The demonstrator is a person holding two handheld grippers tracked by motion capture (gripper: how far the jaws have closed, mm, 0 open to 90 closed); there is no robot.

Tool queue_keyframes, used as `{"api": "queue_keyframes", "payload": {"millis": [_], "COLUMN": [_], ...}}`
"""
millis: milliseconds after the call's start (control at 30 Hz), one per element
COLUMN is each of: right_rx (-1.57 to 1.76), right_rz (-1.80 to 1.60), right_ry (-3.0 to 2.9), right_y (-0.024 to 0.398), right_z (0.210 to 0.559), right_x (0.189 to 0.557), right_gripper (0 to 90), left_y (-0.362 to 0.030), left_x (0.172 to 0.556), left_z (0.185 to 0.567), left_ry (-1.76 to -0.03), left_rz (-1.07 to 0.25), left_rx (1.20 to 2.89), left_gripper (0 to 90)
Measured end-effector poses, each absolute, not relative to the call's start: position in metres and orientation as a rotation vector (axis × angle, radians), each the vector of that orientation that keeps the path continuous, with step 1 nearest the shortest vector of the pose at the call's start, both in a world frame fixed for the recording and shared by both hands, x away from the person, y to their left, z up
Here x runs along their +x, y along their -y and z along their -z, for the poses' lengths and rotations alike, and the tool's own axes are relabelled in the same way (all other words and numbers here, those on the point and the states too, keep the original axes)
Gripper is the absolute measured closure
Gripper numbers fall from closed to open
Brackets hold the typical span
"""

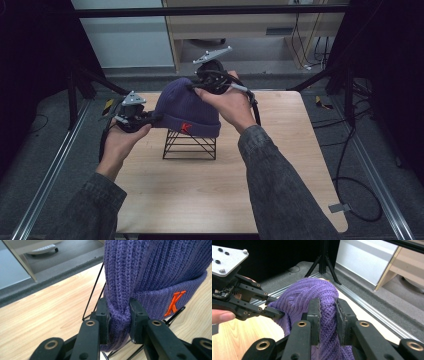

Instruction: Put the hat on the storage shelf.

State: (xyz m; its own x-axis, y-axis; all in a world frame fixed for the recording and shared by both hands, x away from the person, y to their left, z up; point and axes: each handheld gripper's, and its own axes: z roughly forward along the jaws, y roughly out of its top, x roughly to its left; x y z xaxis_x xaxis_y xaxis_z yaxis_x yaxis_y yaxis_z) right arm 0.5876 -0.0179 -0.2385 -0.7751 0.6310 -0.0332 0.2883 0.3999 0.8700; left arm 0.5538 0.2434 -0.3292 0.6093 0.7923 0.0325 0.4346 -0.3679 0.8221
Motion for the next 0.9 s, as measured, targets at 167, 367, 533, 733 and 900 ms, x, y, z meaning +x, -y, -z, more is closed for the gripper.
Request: {"api": "queue_keyframes", "payload": {"millis": [167, 367, 533, 733, 900], "right_rx": [0.791, 0.794, 0.779, 0.773, 0.773], "right_rz": [-1.311, -1.294, -1.274, -1.251, -1.233], "right_ry": [-2.331, -2.355, -2.374, -2.400, -2.423], "right_y": [0.015, 0.011, 0.008, 0.005, 0.004], "right_z": [0.246, 0.254, 0.256, 0.263, 0.271], "right_x": [0.587, 0.587, 0.585, 0.582, 0.581], "right_gripper": [75.2, 75.0, 74.8, 74.6, 74.5], "left_y": [-0.247, -0.249, -0.249, -0.250, -0.250], "left_x": [0.552, 0.552, 0.552, 0.551, 0.551], "left_z": [0.338, 0.347, 0.353, 0.363, 0.373], "left_ry": [-0.980, -0.988, -0.990, -0.995, -1.002], "left_rz": [-0.534, -0.512, -0.497, -0.480, -0.480], "left_rx": [2.015, 2.023, 2.031, 2.048, 2.073], "left_gripper": [72.4, 72.1, 71.9, 71.7, 71.4]}}
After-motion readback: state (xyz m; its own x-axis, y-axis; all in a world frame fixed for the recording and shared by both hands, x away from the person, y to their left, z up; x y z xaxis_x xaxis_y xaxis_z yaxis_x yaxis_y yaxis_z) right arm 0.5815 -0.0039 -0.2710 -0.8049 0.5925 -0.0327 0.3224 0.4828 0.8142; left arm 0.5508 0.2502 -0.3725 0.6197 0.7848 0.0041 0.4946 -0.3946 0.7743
